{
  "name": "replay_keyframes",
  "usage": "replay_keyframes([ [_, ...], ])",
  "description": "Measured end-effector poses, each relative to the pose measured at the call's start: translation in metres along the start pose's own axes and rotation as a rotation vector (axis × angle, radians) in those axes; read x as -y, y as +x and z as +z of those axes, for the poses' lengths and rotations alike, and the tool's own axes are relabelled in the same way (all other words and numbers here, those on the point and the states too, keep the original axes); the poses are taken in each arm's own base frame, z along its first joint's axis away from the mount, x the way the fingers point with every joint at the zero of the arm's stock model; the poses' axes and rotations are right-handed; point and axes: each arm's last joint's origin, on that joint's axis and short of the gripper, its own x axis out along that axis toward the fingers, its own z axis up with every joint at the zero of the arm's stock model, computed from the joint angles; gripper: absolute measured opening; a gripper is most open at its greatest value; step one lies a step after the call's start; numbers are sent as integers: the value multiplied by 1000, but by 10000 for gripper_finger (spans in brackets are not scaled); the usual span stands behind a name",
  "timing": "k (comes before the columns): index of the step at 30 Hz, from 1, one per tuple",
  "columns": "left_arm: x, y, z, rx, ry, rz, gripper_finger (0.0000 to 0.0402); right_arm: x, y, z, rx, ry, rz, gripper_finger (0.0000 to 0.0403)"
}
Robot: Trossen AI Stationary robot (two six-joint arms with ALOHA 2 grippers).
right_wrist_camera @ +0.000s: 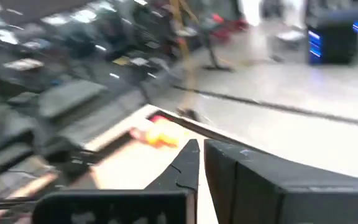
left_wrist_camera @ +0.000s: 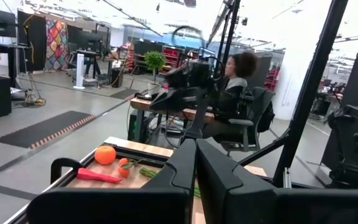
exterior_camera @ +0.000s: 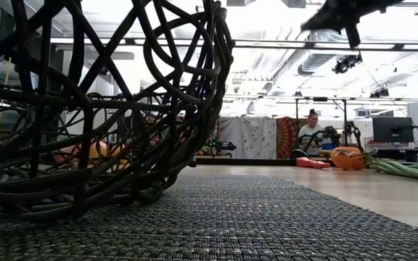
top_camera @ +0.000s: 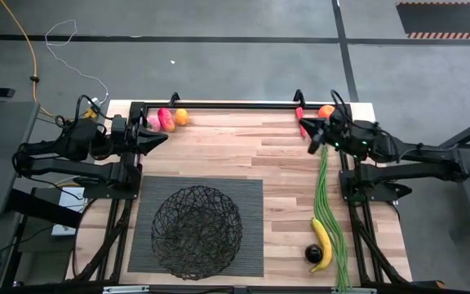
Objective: Build produce basket
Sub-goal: Put the tangerines into the black wire basket
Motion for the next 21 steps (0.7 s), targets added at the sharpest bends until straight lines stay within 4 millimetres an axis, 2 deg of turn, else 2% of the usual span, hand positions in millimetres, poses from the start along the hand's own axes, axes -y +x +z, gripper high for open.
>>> replay_keyframes([
  [4,0,0,0,0,-1,0,3,8,7,-6,-61,-2,-66,75],
  [9,0,0,0,-3,0,1,3,25,13,-14,-150,62,-207,174],
  [13,0,0,0,-3,2,6,3,34,21,-13,-242,81,-231,246],
  [17,-1,0,0,-2,2,23,3,41,28,-1,-373,41,-353,281],
  [21,-1,0,-2,-14,3,27,3,51,39,22,-470,69,-528,286],
])
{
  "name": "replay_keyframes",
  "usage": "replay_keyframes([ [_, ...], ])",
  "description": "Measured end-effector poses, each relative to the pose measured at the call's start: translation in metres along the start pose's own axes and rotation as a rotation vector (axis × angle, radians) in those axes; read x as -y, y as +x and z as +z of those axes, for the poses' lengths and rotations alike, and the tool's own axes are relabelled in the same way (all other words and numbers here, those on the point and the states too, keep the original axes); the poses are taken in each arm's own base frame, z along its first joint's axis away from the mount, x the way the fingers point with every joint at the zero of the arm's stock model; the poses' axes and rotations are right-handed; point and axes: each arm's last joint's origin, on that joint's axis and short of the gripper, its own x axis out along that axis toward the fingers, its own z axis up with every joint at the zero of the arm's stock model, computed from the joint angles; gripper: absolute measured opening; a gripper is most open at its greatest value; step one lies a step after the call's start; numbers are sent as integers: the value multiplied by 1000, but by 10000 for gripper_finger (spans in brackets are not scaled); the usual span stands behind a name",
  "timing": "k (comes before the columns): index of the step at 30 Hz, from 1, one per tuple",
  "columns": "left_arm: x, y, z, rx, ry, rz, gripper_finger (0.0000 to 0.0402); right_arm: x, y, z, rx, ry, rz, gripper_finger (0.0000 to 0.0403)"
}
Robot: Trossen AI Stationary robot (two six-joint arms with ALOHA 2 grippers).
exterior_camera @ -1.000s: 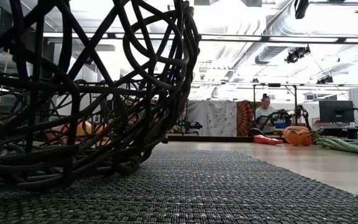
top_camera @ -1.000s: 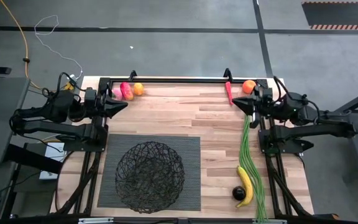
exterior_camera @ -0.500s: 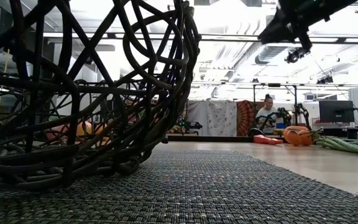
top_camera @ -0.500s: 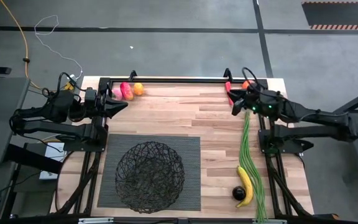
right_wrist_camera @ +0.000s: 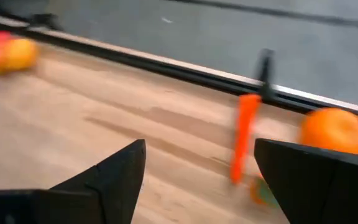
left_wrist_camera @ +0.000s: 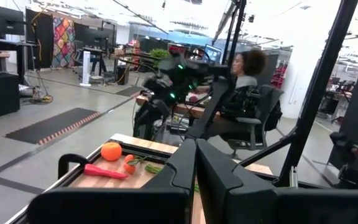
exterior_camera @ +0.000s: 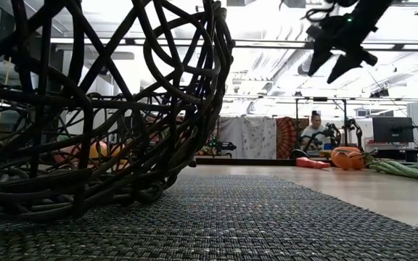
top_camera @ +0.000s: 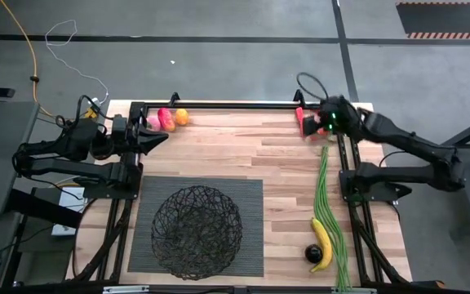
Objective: Build produce basket
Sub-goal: Put the tangerines into the black wire basket
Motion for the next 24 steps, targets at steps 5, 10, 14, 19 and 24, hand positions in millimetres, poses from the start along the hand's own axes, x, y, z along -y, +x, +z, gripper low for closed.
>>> replay_keyframes([
  [5,0,0,-2,-20,2,8,3,16,25,21,-226,57,-222,287],
  [10,-1,0,-3,-33,3,11,3,32,59,22,-437,128,-269,287],
  [14,-1,0,-3,-33,3,12,3,38,78,22,-493,177,-316,287],
  [19,-1,0,-3,-30,6,32,3,39,85,18,-543,190,-352,287],
  [24,-1,0,-3,-29,6,35,3,45,86,-2,-636,127,-354,287],
])
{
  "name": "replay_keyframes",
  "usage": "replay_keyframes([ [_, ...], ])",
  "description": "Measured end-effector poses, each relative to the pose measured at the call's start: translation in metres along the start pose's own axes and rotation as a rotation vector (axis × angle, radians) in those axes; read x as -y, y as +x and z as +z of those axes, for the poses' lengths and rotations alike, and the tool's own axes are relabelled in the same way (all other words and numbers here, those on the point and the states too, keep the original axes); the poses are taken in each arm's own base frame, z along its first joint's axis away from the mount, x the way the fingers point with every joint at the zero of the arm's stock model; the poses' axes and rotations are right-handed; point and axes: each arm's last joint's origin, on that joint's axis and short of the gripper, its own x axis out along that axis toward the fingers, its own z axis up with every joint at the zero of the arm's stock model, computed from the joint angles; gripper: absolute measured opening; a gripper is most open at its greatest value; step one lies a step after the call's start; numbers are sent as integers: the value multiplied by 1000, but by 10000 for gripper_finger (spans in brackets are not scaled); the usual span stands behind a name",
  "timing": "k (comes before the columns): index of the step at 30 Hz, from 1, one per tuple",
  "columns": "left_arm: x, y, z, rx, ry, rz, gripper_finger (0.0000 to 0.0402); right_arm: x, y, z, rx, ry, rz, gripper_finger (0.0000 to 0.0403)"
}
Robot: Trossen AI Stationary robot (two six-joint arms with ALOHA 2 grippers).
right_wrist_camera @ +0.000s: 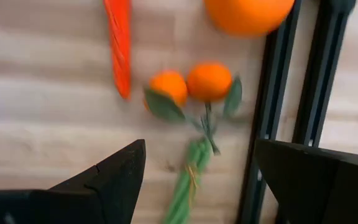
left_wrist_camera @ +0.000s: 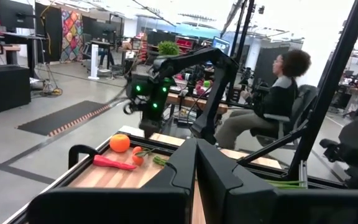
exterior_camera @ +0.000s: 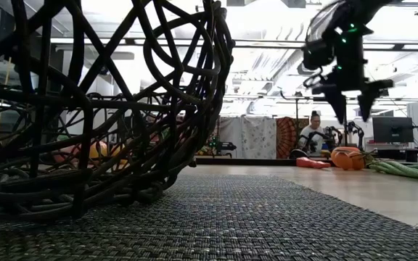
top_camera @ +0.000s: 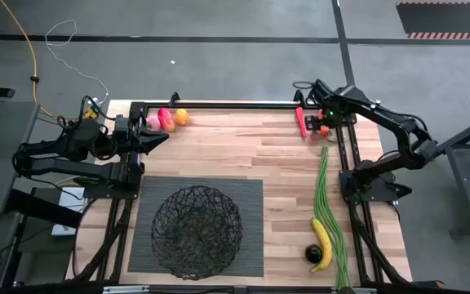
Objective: Build produce basket
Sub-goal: Put the tangerines into the black wire basket
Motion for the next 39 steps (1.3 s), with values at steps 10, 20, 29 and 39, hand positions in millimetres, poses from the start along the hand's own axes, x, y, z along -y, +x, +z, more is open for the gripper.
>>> replay_keyframes([
  [10,-1,0,0,8,0,50,3,1,36,-10,12,-2,13,287],
  [20,-2,0,0,13,0,79,3,3,56,-5,-104,-233,-39,279],
  [29,-4,0,1,19,33,135,3,-2,71,0,-137,-239,-59,219],
  [39,-4,0,1,19,34,139,3,-2,72,1,-132,-225,-100,163],
])
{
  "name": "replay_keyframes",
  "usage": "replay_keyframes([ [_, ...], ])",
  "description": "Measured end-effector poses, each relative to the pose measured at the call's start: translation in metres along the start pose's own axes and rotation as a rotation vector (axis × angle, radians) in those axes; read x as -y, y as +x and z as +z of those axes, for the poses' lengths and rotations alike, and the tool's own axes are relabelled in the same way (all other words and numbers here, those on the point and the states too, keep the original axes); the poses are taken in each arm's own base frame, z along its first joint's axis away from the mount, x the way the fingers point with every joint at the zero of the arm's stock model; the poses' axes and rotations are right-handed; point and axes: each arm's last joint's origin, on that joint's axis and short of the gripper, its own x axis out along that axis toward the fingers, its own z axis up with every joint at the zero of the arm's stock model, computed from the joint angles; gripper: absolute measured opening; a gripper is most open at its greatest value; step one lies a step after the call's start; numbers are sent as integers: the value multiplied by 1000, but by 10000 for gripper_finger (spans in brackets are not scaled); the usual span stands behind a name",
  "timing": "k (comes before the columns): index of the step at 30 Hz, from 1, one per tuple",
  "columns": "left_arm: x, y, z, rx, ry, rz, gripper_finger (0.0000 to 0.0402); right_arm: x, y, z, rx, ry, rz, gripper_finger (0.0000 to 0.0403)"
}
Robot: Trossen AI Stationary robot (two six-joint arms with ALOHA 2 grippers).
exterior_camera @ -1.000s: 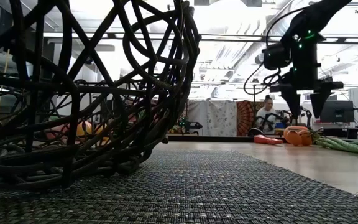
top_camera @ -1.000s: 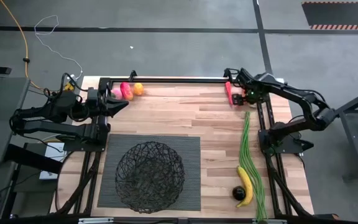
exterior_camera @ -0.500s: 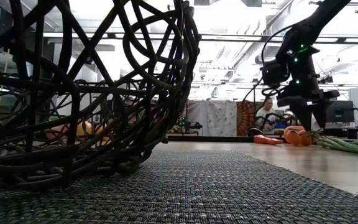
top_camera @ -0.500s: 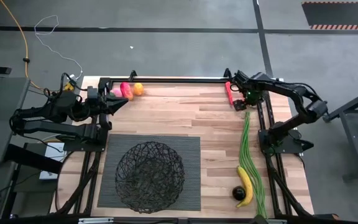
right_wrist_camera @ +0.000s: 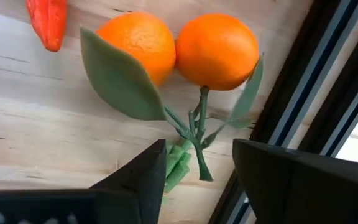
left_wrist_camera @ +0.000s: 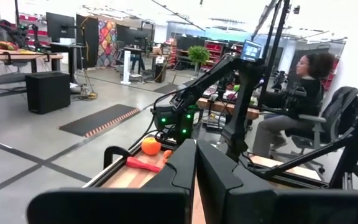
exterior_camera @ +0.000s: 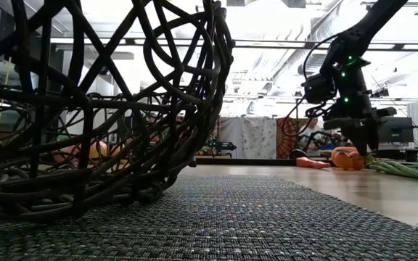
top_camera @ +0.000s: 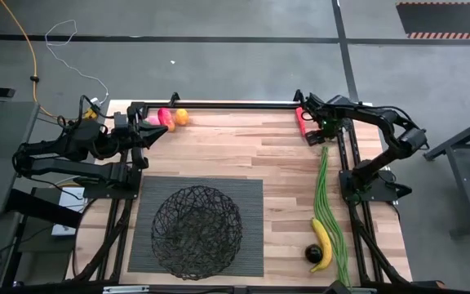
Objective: Build produce basket
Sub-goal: Put the tangerines into the black wire basket
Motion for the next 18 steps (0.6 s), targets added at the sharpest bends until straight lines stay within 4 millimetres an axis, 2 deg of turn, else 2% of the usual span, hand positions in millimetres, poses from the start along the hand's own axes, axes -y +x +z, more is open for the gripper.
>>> replay_keyframes([
  [7,0,0,0,2,0,15,3,0,0,1,9,5,2,136],
  [18,0,0,0,2,0,15,3,-1,2,1,-8,17,-2,134],
])
